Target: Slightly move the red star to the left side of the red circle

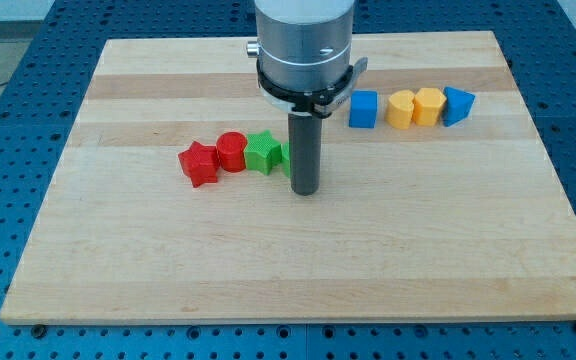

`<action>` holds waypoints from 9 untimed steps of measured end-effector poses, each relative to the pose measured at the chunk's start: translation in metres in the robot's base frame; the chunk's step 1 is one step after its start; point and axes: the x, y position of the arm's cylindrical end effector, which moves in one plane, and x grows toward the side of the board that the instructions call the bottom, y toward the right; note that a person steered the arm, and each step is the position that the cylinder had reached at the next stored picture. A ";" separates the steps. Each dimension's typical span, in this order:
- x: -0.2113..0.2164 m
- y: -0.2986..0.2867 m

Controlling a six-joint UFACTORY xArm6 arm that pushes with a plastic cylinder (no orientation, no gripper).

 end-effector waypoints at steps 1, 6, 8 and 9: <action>-0.015 0.001; 0.015 -0.122; -0.004 -0.129; -0.013 -0.129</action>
